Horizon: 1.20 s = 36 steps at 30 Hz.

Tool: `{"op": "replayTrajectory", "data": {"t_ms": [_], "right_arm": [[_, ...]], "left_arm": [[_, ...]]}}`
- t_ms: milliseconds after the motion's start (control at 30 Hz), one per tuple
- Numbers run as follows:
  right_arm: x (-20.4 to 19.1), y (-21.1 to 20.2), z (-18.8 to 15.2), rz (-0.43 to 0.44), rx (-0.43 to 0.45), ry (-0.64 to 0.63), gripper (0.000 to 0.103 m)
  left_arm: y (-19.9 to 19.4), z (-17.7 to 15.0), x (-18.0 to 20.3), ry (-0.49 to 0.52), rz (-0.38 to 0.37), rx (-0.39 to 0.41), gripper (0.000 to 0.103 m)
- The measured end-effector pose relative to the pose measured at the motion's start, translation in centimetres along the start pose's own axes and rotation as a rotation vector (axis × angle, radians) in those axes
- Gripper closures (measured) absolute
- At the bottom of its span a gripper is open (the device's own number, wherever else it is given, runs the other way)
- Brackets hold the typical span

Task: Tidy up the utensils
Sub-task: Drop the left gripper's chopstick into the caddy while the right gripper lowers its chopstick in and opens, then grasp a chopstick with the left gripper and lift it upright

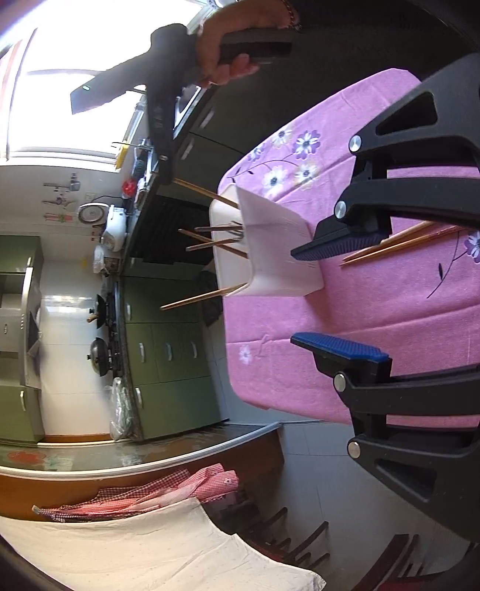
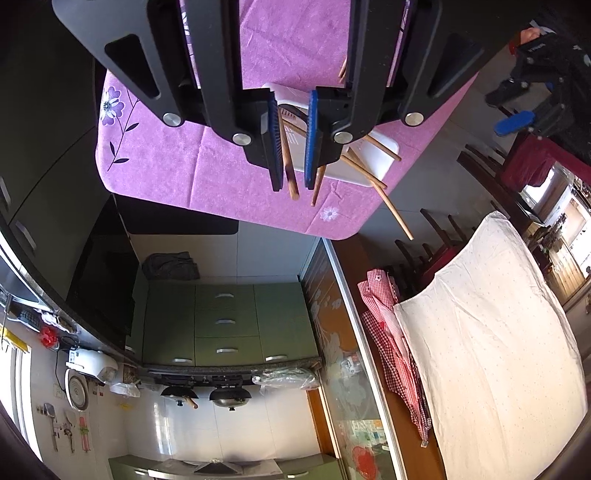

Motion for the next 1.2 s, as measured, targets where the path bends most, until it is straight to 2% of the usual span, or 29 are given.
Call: {"op": "replayTrajectory", "data": {"t_ms": [100,200,333,400,467,600,733,1000,1100,1200], "right_arm": [[-0.4,-3.4,-0.9,0.023,0.054,-0.010,0.088],[-0.8,-6.1,-3.0,0.036,0.075,-0.029,0.080],[-0.7,-7.4,-7.3,0.041,0.038,-0.055,0.079],[-0.1,-7.5,-9.6,0.048,0.013,-0.047,0.078],[0.8,-7.2,-11.9,0.057,-0.022,-0.029,0.072],[2.9,-6.4,-15.6,0.069,-0.076,0.015,0.072],[4.8,-5.7,-17.8,0.082,-0.102,0.065,0.072],[6.0,-5.3,-19.3,0.117,-0.113,0.100,0.071],[6.0,-5.3,-19.5,0.130,-0.116,0.103,0.071],[6.2,-5.2,-19.9,0.135,-0.121,0.107,0.071]], "left_arm": [[2.0,-1.8,1.1,0.024,0.000,-0.096,0.064],[5.1,-3.7,2.6,0.055,0.007,-0.216,0.070],[9.6,-6.5,4.0,0.071,0.004,-0.401,0.081],[11.5,-7.6,4.4,0.078,0.014,-0.474,0.083],[13.0,-8.3,4.7,0.079,0.037,-0.517,0.083],[14.8,-8.8,4.7,0.082,0.087,-0.560,0.087],[15.7,-9.1,4.9,0.072,0.079,-0.609,0.089],[16.9,-9.0,6.0,0.102,0.113,-0.651,0.090],[16.8,-8.8,6.9,0.084,0.072,-0.674,0.090],[16.1,-8.1,7.1,0.076,0.090,-0.644,0.090]]}}
Point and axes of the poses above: each gripper's, at about its wrist camera, not at the fingertips, and y roughly the way its jaws point, x to its right, z to its top, the point moved 2 cm from there along y, roughly the way its jaws point, and after that the axes turned 1 degree about -z, right-handed, at the moved point
